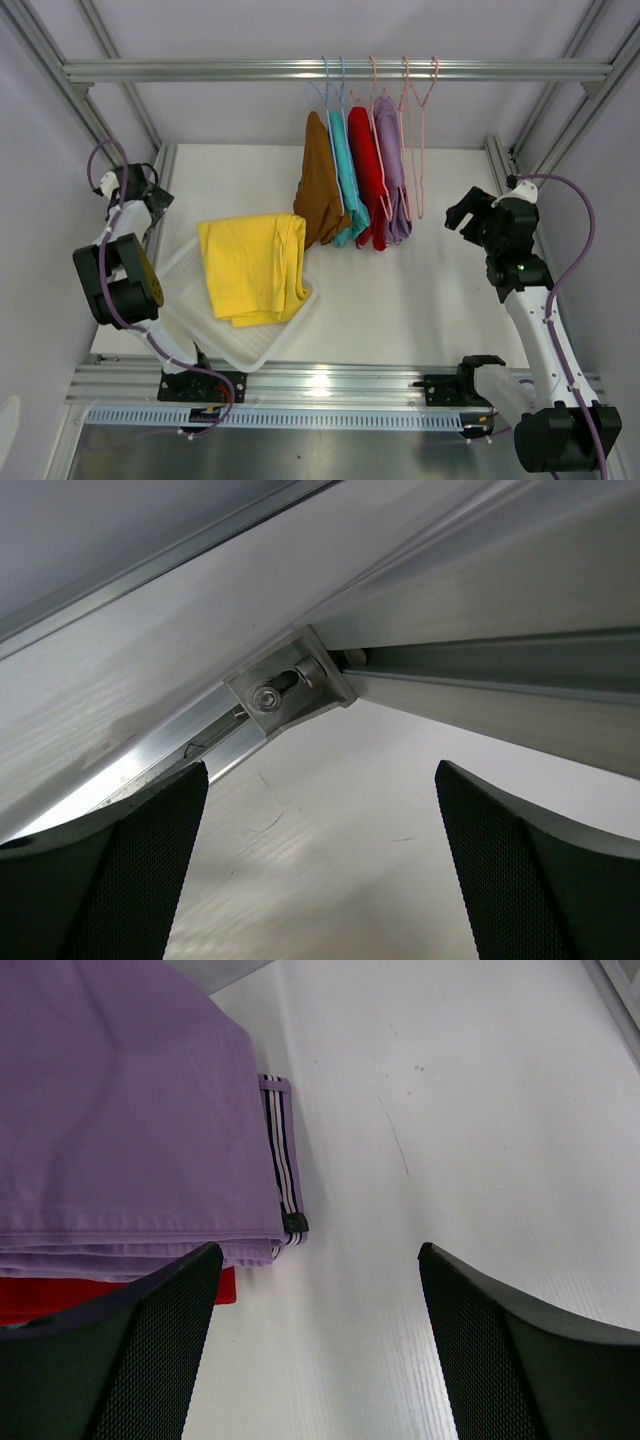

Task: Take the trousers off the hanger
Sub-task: Move the clothesline to the center of the board.

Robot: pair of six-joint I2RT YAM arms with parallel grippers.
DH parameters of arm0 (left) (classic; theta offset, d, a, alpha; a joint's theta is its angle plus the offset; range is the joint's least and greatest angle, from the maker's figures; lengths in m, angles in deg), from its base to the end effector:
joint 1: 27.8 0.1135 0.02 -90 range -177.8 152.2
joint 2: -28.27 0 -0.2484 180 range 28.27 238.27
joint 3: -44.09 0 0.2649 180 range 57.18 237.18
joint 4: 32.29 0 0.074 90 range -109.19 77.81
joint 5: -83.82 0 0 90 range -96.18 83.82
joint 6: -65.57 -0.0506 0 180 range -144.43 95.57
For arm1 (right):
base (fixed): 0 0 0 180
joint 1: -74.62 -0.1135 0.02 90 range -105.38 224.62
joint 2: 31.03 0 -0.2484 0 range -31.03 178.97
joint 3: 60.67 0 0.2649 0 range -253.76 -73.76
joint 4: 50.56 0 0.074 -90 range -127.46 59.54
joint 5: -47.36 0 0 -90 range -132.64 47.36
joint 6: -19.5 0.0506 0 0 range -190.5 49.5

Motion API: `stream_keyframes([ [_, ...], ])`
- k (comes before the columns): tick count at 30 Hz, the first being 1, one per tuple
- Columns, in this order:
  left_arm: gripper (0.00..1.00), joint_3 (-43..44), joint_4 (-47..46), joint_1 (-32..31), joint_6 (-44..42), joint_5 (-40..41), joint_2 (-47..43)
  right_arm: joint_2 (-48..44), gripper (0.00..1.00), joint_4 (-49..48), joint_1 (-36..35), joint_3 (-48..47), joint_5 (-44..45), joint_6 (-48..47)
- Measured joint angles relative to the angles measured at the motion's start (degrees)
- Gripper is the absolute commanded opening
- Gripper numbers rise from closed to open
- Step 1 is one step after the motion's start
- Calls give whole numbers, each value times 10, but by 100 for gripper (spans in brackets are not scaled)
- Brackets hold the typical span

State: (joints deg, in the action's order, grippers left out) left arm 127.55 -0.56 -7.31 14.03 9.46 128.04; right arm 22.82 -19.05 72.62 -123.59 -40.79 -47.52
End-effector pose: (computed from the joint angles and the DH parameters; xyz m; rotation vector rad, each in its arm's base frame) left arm 0.3685 0.1523 0.1926 -1.2765 2.0044 0.1798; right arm 0.2501 0.0071 0.3083 0.3797 1.9340 0.2540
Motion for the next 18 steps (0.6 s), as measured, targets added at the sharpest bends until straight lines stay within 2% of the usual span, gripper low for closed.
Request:
stream_keyframes([
  [13, 99, 77, 29, 0, -26, -14, 52, 23, 84, -7, 5, 0, 8, 5],
  [18, 99, 88, 31, 0, -30, -22, 60, 32, 86, 4, 22, -3, 39, 4],
])
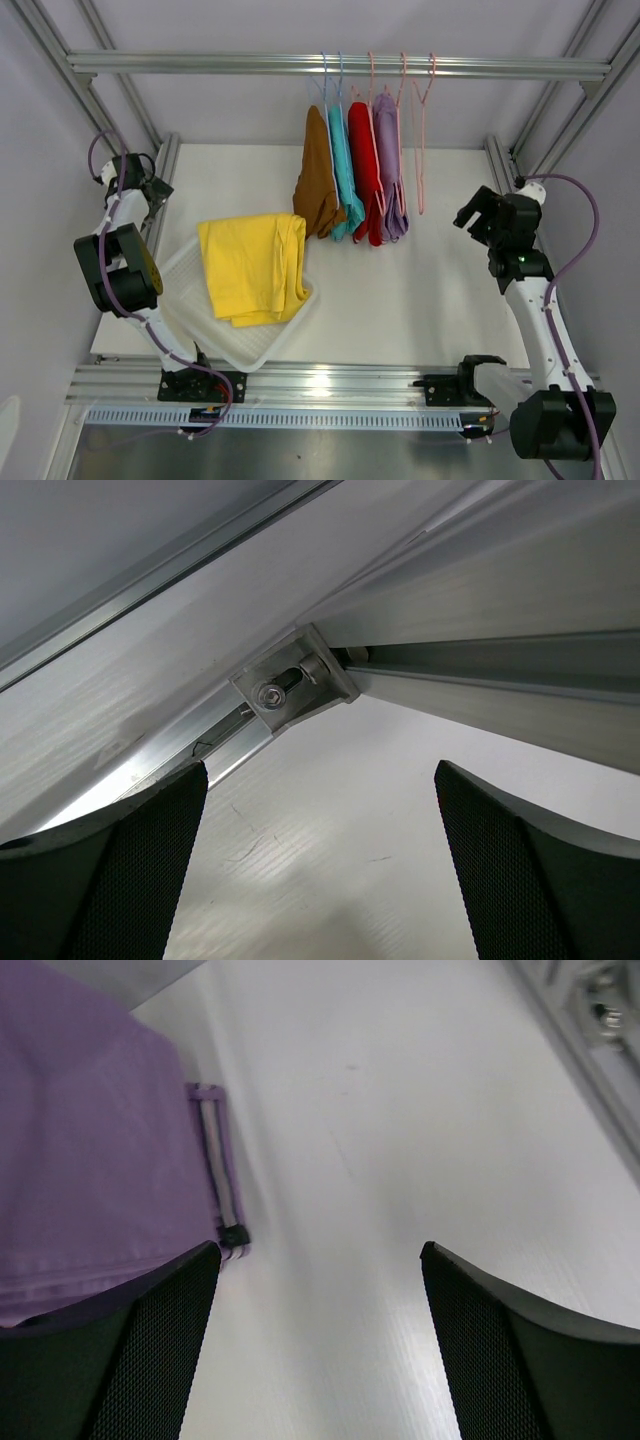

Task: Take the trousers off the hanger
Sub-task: Move the clothesline to the center of the board.

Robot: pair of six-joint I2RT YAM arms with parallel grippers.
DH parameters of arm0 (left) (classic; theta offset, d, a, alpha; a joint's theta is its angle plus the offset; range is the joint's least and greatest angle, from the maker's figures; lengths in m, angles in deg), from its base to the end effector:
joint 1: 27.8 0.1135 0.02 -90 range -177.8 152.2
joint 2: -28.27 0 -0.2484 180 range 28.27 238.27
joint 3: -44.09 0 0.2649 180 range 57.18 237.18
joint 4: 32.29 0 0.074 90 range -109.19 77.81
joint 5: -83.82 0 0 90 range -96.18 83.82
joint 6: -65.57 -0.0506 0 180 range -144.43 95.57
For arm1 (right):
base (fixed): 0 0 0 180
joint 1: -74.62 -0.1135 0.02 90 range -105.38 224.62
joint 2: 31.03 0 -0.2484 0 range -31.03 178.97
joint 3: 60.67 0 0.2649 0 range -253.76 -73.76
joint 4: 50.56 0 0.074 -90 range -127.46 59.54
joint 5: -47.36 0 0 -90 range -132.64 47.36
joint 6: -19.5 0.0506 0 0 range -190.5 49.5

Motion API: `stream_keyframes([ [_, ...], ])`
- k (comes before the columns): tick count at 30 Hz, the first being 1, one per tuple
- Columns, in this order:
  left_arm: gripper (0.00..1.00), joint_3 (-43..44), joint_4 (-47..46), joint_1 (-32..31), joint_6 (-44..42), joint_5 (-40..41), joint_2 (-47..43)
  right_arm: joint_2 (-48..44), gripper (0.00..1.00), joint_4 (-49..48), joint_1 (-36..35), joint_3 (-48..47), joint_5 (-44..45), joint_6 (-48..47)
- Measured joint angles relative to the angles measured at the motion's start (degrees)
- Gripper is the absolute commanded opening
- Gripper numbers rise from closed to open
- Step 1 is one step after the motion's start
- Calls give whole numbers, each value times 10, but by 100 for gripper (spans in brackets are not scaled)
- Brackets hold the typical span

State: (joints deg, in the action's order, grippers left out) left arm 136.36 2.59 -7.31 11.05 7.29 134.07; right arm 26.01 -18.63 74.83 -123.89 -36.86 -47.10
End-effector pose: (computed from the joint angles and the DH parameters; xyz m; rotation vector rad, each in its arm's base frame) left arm 0.3958 0.1605 0.1984 -1.2156 2.0593 0.1614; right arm 0.2602 -0.0060 0.2964 0.4760 1.9644 0.1551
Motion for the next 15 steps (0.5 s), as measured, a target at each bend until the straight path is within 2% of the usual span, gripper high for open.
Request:
stream_keyframes([
  [8, 99, 0, -1, 0, 0, -5, 0, 78, 86, 7, 121, -22, 2, 10],
  [15, 99, 2, -1, 1, 1, -14, 0, 141, 85, 1, 141, -42, -26, 15],
])
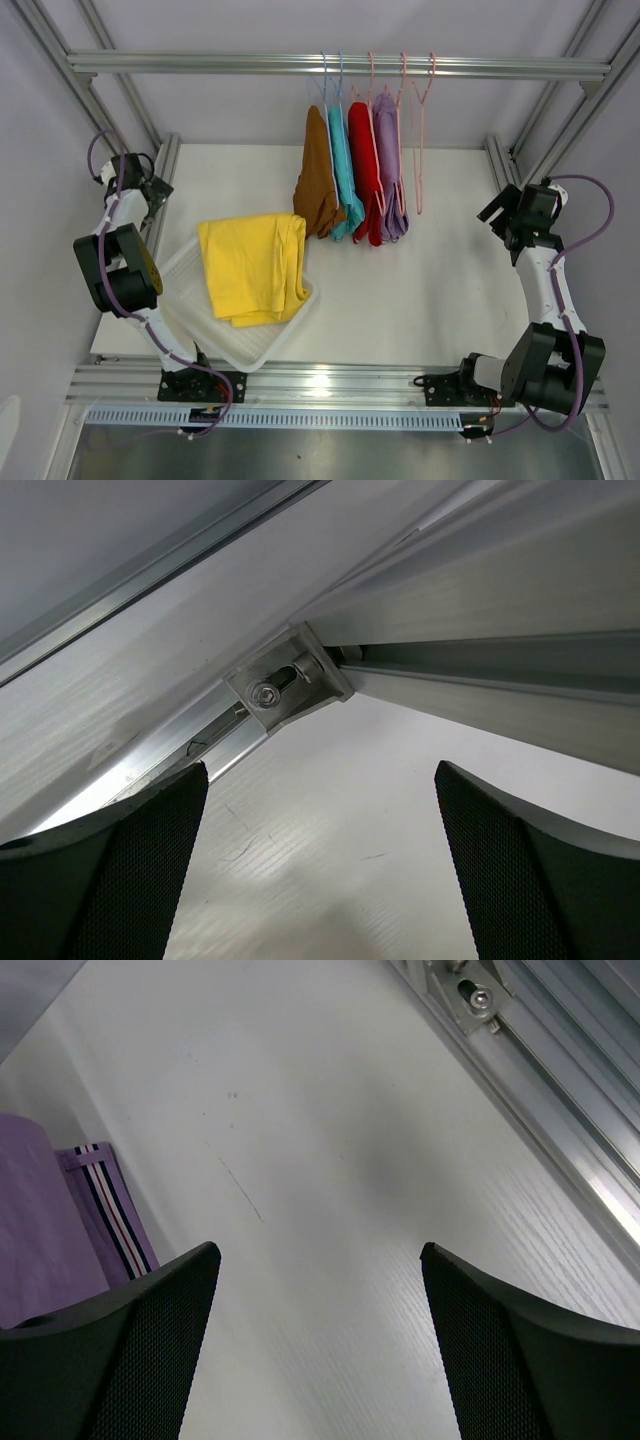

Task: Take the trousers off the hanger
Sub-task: Move the clothesline to the center of the board.

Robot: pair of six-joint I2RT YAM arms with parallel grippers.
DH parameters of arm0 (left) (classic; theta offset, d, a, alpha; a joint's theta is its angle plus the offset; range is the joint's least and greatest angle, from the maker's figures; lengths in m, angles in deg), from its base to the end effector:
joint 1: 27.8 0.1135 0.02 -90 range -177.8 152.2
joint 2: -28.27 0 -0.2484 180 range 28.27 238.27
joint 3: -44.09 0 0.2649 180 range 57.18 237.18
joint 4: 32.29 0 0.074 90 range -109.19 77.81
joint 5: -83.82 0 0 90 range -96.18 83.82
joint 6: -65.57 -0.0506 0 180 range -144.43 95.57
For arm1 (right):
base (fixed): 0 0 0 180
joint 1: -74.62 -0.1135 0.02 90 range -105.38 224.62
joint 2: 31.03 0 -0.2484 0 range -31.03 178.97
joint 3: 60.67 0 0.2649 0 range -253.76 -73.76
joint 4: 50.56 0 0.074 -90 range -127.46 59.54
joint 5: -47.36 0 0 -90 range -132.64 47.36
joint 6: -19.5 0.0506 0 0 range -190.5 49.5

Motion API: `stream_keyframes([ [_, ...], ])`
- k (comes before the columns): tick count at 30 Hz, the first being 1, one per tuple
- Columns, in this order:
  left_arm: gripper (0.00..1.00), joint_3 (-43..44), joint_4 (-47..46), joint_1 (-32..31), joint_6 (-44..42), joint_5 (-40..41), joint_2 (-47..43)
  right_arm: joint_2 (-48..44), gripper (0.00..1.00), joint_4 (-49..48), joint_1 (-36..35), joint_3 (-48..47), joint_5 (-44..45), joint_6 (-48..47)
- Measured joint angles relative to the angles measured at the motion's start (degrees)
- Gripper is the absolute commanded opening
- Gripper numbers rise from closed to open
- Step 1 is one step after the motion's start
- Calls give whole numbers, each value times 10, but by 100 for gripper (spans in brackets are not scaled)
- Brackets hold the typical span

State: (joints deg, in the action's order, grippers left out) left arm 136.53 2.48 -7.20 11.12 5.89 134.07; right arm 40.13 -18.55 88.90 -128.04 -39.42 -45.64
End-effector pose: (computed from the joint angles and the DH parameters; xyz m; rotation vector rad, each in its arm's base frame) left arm 0.3967 0.1604 0.1994 -1.2094 2.0621 0.1315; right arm 0.2950 -0.0780 0.2582 0.7648 2.0572 0.0421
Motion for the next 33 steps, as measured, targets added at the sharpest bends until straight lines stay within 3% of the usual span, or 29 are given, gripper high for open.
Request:
stream_keyframes([
  [25, 99, 46, 59, -1, 10, -5, 19, 24, 85, -45, 1, -9, -68, 7],
  [33, 100, -61, 5, -17, 15, -34, -56, 14, 85, -43, -1, -6, -85, 9],
])
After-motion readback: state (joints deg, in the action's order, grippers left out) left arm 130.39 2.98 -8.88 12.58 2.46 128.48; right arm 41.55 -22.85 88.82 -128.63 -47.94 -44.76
